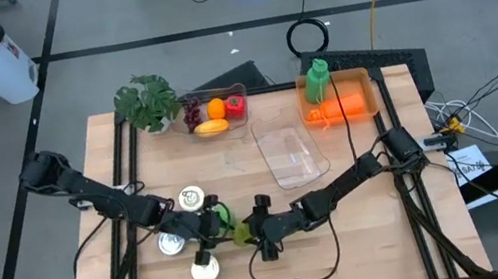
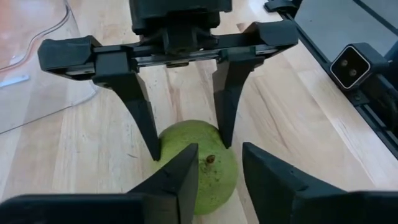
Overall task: Pick & Place Food Item
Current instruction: Put the green pear into the top transparent bin
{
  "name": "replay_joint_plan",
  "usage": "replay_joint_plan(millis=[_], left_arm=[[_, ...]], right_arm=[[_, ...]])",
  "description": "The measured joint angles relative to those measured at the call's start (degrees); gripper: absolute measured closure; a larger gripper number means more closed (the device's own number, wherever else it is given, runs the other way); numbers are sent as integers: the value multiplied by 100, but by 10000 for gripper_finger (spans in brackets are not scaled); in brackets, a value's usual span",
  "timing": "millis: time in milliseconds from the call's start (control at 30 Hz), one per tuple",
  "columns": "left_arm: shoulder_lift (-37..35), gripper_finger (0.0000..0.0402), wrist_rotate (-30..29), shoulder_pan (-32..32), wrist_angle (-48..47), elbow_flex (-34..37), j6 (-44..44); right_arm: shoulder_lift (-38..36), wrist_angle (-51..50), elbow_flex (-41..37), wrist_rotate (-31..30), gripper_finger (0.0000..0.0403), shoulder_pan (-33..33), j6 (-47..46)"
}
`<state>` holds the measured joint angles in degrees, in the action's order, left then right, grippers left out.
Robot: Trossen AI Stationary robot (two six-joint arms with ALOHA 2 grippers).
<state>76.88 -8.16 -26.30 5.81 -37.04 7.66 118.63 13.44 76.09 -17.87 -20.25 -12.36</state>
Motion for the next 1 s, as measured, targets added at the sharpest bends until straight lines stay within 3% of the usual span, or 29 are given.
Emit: replay_joint_plan(millis=[500,767,1000], left_arm=[[0,327,-2,2,-63,0,-74],[0,393,-210,42,-131,0,-497],[2,397,-202,169,106,7,-646]], right_arm=[[0,1,0,0,159,0,0],[0,0,0,-1,159,0,-2],[-7,7,0,-18,159,4,-5]])
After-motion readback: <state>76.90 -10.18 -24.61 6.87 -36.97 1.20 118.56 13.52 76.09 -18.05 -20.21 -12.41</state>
